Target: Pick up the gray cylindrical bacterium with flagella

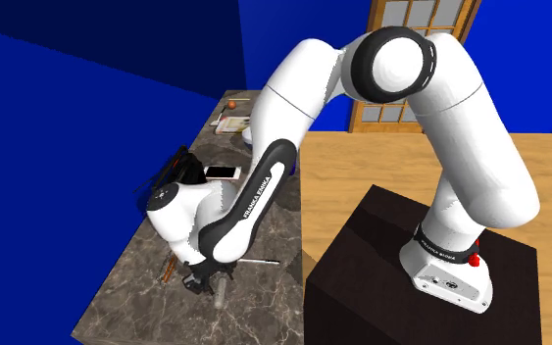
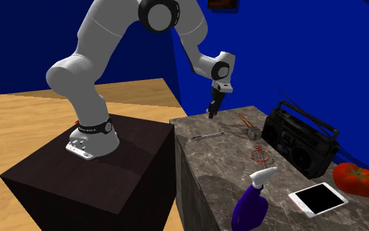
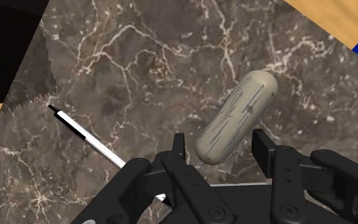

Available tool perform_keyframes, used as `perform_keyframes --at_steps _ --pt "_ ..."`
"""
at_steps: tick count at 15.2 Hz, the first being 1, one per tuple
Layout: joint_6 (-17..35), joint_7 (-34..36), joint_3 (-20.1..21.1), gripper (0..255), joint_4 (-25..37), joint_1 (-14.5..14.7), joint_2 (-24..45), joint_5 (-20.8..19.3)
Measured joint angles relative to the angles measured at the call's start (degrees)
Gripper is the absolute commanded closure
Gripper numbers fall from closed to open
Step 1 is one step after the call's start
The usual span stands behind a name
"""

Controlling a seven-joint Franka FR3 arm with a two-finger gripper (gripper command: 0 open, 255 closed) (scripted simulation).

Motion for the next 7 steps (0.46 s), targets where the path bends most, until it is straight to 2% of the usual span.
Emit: perform_keyframes --at_steps 7 --pt "-3.09 -1.12 1.72 255 -0.58 -1.28 -3.85 1.97"
